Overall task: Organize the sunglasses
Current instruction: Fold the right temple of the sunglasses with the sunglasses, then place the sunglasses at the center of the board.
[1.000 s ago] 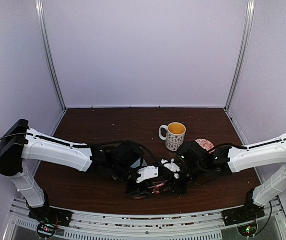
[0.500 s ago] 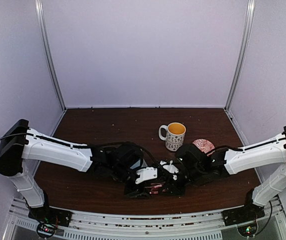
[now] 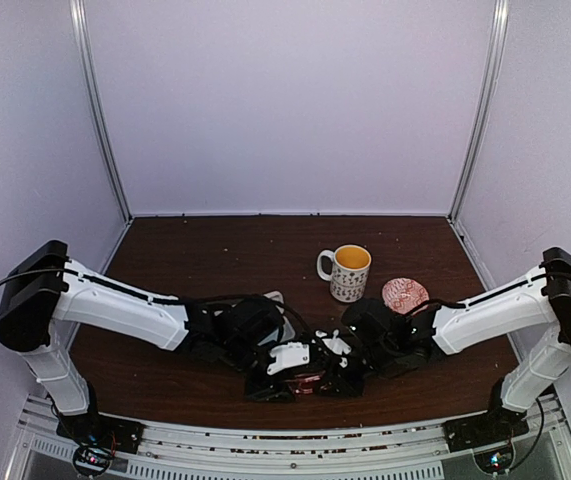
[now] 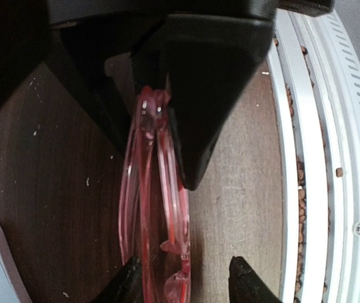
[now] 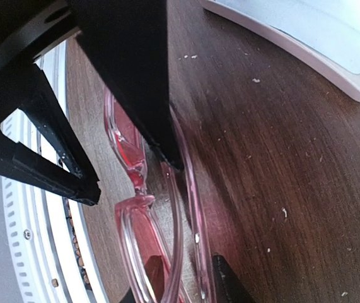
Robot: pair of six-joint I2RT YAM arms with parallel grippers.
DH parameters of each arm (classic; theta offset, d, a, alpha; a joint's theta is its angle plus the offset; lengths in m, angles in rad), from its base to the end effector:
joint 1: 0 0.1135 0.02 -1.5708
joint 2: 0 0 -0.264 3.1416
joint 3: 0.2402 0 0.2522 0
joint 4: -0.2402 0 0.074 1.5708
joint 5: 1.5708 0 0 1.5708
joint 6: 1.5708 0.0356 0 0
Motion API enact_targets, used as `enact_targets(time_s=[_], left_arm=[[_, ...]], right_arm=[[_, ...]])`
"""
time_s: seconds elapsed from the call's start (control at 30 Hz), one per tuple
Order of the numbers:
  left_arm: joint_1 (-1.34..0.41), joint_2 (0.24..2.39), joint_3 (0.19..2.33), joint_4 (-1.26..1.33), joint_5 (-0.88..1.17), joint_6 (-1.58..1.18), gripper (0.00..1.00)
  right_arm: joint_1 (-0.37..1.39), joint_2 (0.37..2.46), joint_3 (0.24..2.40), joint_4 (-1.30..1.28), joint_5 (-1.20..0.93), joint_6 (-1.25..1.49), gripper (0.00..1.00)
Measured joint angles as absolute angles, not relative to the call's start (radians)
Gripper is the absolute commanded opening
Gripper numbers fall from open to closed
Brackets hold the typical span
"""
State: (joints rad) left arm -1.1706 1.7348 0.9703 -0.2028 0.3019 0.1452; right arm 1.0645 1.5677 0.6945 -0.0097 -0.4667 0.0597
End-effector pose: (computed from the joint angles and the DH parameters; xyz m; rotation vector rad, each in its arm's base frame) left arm 0.1238 -0.3198 0.1588 1.7257 2.0273 -0.7585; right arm 0.1265 0.2611 0.1466 -1.4540 2.1843 1.0249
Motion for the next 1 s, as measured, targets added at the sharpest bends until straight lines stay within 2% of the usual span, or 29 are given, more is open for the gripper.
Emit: enact_targets(time_s=[0.27, 0.43, 1.0], left_arm=[[-1.171, 1.686, 0.903, -0.119, 0.267, 0.14, 0.56], [-1.171, 1.66, 0.89, -0.087, 0.246, 0.146, 0.57], [-1.171, 1.701, 0.842, -0.022, 0.167, 0.202, 0.66]], right_arm=[[1.065, 1.581, 0.694, 0.004, -0.466, 0.059, 0.25], [1.065, 1.589, 0.694, -0.003, -0.466, 0.059, 0.24], [1.065, 1.59, 0.694, -0.01, -0.462, 0.058, 0.24]])
